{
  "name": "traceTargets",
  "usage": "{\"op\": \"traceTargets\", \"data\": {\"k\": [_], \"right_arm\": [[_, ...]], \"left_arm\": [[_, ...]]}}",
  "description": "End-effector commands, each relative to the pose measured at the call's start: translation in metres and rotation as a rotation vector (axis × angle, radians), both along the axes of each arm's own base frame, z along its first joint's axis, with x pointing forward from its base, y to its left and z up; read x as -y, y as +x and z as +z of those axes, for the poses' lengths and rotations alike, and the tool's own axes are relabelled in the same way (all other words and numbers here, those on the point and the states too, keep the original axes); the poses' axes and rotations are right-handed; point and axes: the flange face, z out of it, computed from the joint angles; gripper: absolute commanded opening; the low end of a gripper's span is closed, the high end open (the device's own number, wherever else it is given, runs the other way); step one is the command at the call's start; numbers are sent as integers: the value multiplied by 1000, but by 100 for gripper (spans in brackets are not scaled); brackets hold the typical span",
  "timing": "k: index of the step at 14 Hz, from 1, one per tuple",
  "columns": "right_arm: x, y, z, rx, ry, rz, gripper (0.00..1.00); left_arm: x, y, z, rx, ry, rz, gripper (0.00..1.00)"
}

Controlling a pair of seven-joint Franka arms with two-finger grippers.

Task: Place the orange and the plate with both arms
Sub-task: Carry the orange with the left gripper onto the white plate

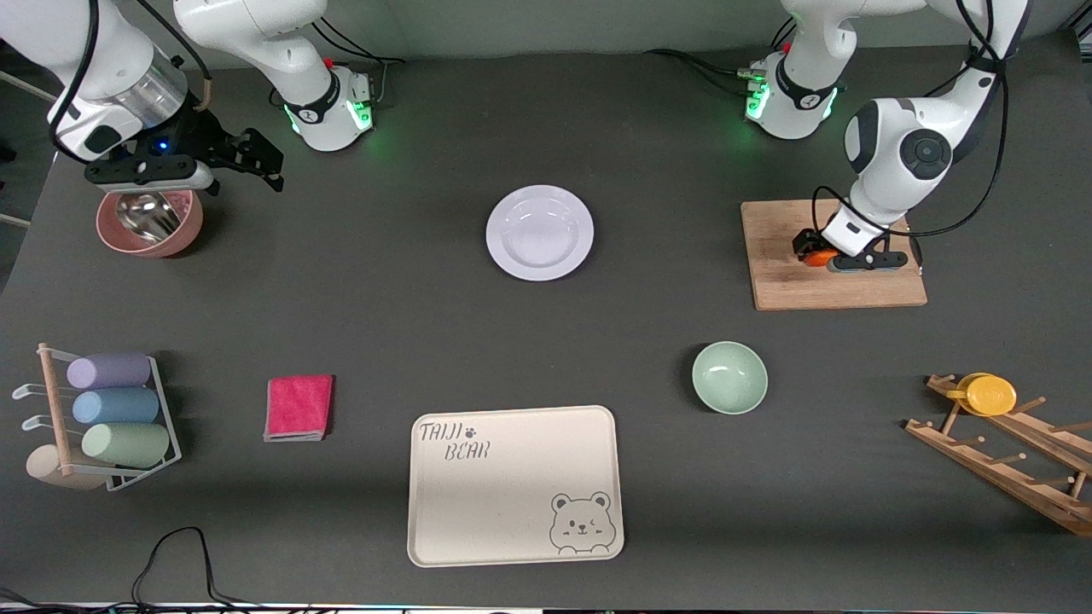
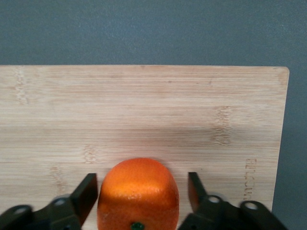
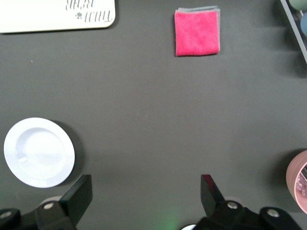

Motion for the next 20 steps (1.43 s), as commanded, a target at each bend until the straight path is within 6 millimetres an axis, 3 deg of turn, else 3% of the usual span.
{"op": "traceTargets", "data": {"k": [1,2,3,5,7,10,13,15,16,17,20], "right_arm": [[-4,-12,-5,-3,-10,-6,100],[-3,-12,-9,-25,-7,-5,100],[-4,-11,-10,-39,22,-6,100],[-3,-10,-16,-103,147,-35,100],[0,-4,-25,-134,239,28,100],[11,-4,-57,-189,370,68,100],[22,-3,-94,-206,527,91,100],[18,-13,-130,-194,629,88,100],[16,-18,-150,-175,687,96,100],[15,-24,-173,-168,740,96,100],[24,-35,-245,-130,910,111,100]], "left_arm": [[2,-11,-2,-15,-3,31,26],[1,-9,0,-21,-3,34,15],[1,-4,5,-12,-3,35,10],[2,20,29,6,-4,52,10],[6,55,69,-65,2,63,10],[19,104,154,-115,13,107,11],[69,128,242,-144,-1,195,11],[89,128,284,-168,16,246,11],[110,125,308,-169,27,277,11],[132,122,326,-171,38,313,11],[234,88,350,-190,4,366,11]]}}
